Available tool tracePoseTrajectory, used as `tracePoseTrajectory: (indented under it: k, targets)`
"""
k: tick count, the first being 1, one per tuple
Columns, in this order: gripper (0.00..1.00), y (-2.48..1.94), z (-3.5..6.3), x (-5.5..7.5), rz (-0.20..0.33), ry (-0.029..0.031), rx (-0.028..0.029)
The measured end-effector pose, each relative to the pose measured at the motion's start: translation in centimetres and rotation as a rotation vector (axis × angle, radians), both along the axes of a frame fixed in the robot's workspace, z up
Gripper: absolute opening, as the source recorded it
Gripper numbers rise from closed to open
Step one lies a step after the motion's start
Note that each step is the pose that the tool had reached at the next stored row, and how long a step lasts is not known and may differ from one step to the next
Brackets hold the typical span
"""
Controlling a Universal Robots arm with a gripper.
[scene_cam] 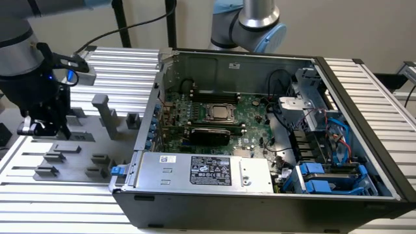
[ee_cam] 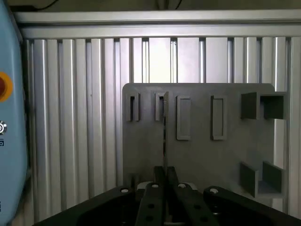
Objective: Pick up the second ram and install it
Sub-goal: 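Pick up the second ram and move it above second insertion slot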
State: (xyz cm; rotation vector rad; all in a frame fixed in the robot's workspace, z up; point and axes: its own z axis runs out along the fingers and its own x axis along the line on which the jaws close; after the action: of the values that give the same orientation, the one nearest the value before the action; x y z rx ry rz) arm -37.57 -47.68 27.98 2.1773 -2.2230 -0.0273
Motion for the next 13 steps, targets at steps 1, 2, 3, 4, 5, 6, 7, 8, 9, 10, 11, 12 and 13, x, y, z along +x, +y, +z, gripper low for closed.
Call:
tracePoseTrajectory:
  k: [1, 2, 3, 4, 5, 6, 7, 8, 9, 10, 11, 12, 13]
  targets:
    - [0.14, 0.0, 0.45, 0.0, 0.0, 0.0, 0.0]
    - [0.14, 0.0, 0.9, 0.0, 0.0, 0.0, 0.0]
    - [0.14, 0.0, 1.35, 0.0, 0.0, 0.0, 0.0]
    - [0.14, 0.0, 1.79, 0.1, 0.0, 0.0, 0.0]
    - [0.14, 0.0, 2.26, 0.1, 0.0, -0.0001, 0.0]
    - [0.14, 0.0, 2.71, 0.2, 0.0, 0.0, 0.0]
    - [0.14, 0.0, 3.16, 0.2, 0.0, 0.0, 0.0]
    - [0.14, 0.0, 3.64, 0.3, 0.0, -0.0001, 0.0002]
    - [0.14, 0.0, 4.06, 0.4, 0.0, 0.0, 0.0004]
    - [0.14, 0.0, 4.47, 0.5, 0.0, -0.0001, 0.0006]
    - [0.14, 0.0, 4.83, 0.6, 0.0, -0.0001, 0.0008]
    - [0.14, 0.02, 5.21, 0.8, 0.0, 0.0, 0.0011]
    - [0.14, 0.03, 5.59, 1.0, 0.0, 0.0, 0.0012]
